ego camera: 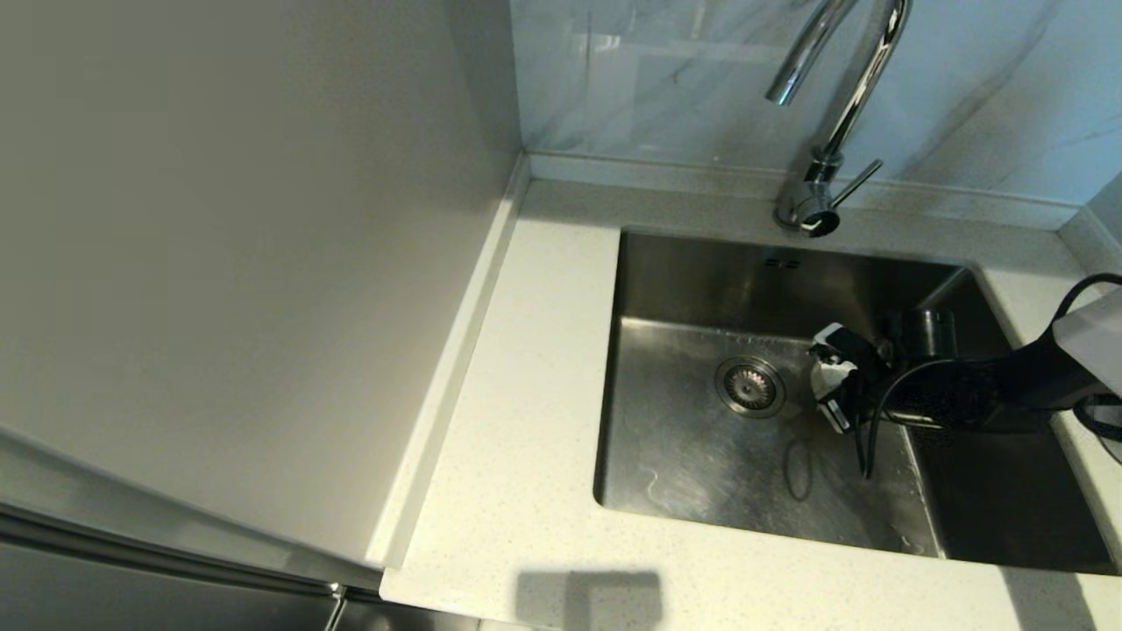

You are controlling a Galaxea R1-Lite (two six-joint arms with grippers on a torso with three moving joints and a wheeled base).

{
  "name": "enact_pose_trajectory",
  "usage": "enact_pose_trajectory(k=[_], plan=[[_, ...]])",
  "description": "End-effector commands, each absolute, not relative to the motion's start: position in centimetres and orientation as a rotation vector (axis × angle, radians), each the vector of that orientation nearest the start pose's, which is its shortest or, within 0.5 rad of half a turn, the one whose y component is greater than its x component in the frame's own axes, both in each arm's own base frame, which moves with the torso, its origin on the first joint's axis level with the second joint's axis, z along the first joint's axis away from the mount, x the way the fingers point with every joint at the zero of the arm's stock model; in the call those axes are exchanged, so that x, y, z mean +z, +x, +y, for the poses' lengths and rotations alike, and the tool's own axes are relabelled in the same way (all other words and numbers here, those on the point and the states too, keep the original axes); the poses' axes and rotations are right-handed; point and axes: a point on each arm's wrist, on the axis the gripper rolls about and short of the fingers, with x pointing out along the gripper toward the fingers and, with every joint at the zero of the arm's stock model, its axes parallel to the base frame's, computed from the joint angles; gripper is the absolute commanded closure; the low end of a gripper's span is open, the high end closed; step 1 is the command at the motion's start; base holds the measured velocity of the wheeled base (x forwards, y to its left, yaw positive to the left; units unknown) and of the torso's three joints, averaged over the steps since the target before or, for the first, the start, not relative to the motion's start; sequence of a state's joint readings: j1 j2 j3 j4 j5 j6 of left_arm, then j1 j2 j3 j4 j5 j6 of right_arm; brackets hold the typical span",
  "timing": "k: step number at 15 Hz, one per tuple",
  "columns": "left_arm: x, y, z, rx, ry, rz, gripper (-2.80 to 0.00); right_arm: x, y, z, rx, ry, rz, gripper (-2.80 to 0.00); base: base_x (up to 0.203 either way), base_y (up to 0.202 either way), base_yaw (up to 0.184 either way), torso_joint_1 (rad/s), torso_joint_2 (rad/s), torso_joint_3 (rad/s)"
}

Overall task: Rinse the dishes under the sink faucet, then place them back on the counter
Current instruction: Put a bowl into the sink

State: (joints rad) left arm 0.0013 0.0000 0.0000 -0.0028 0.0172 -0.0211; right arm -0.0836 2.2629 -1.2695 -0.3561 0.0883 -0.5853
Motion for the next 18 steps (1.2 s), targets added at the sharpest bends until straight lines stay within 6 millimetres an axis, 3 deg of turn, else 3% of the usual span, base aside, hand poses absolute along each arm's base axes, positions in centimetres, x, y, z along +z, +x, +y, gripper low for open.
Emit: enact_pose_trajectory(k=[1, 2, 3, 7, 8, 10, 14, 16, 18], plan=[[7.6, -2.3, 0.0, 0.02, -0.022, -0.007, 0.0, 4.6, 44.1, -3.3, 0.184, -0.523, 0.632, 0.0, 0.0, 0.0, 0.0, 0.0, 0.0, 0.0], [7.6, -2.3, 0.0, 0.02, -0.022, -0.006, 0.0, 4.4, 44.4, -3.3, 0.176, -0.528, 0.624, 0.0, 0.0, 0.0, 0.0, 0.0, 0.0, 0.0], [7.6, -2.3, 0.0, 0.02, -0.022, -0.006, 0.0, 4.2, 44.7, -3.3, 0.167, -0.532, 0.617, -2.8, 0.0, 0.0, 0.0, 0.0, 0.0, 0.0], [7.6, -2.3, 0.0, 0.02, -0.022, -0.006, 0.0, 5.8, 44.8, -3.3, 0.139, -0.532, 0.582, -2.8, 0.0, 0.0, 0.0, 0.0, 0.0, 0.0], [7.6, -2.3, 0.0, 0.02, -0.022, -0.006, 0.0, 7.0, 44.5, -3.4, 0.13, -0.533, 0.56, -2.8, 0.0, 0.0, 0.0, 0.0, 0.0, 0.0], [7.6, -2.3, 0.0, 0.02, -0.022, -0.006, 0.0, 11.6, 43.3, -3.7, 0.095, -0.528, 0.477, -2.8, 0.0, 0.0, 0.0, 0.0, 0.0, 0.0], [7.6, -2.3, 0.0, 0.02, -0.022, -0.006, 0.0, 22.3, 36.5, -5.6, 0.007, -0.501, 0.412, -2.8, 0.0, 0.0, 0.0, 0.0, 0.0, 0.0], [7.6, -2.3, 0.0, 0.02, -0.022, -0.006, 0.0, 24.7, 32.8, -7.6, -0.015, -0.477, 0.603, -2.8, 0.0, 0.0, 0.0, 0.0, 0.0, 0.0], [7.6, -2.3, 0.0, 0.02, -0.022, -0.006, 0.0, 25.9, 29.2, -9.3, -0.02, -0.46, 0.835, -2.8, 0.0, 0.0, 0.0, 0.0, 0.0, 0.0]])
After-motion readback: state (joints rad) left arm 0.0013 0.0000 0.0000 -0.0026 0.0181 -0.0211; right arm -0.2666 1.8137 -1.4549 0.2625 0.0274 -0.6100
